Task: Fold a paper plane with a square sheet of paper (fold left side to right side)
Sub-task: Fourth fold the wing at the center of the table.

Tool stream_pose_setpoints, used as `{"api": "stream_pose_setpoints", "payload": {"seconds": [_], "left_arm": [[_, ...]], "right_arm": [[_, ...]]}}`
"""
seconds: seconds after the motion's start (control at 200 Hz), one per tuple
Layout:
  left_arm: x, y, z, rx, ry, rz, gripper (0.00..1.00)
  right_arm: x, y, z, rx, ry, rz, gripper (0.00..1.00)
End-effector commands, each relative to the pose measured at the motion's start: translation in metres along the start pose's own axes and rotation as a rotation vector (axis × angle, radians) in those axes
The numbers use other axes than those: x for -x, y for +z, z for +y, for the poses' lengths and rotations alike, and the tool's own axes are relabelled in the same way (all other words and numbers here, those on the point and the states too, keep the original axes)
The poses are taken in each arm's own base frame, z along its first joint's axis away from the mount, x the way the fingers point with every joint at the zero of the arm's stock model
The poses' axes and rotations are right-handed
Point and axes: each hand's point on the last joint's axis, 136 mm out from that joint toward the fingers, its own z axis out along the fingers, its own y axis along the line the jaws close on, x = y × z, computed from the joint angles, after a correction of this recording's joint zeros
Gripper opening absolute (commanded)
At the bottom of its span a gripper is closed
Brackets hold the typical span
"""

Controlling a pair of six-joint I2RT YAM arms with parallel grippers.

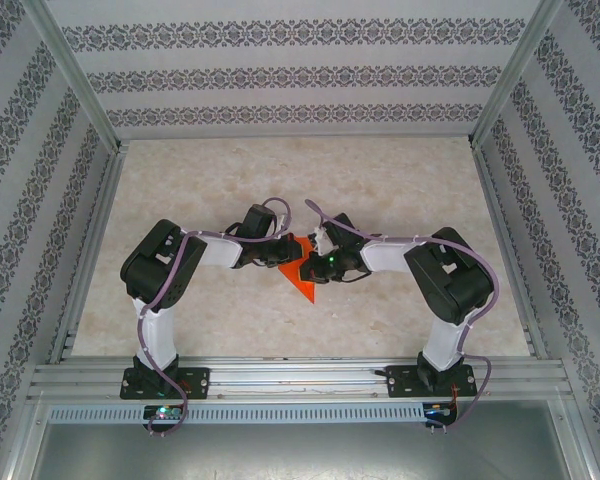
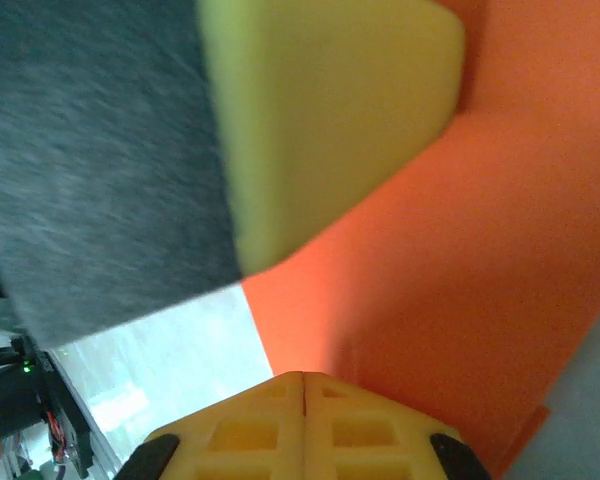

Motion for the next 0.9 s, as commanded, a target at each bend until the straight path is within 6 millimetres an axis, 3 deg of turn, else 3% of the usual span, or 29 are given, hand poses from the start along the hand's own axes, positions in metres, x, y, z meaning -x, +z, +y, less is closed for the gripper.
{"api": "stream_pose_setpoints", "payload": {"seconds": [0.0,0.365,0.894], "left_arm": [[-0.018,0.002,0.042,0.169,-0.070,0.029,0.00],[-0.021,0.005,0.054,0.222,-0.098,0.044,0.00],[-0.023,0.006,0.060,0.242,-0.112,0.050,0.00]], "right_arm": [[-0.010,0.003,-0.017,-0.059,0.011,0.038,0.00],[-0.049,-0.003,-0.033,-0.139,0.008,0.130,0.00],[-0.067,-0.011,-0.032,-0.159,-0.011,0.180,0.00]]}}
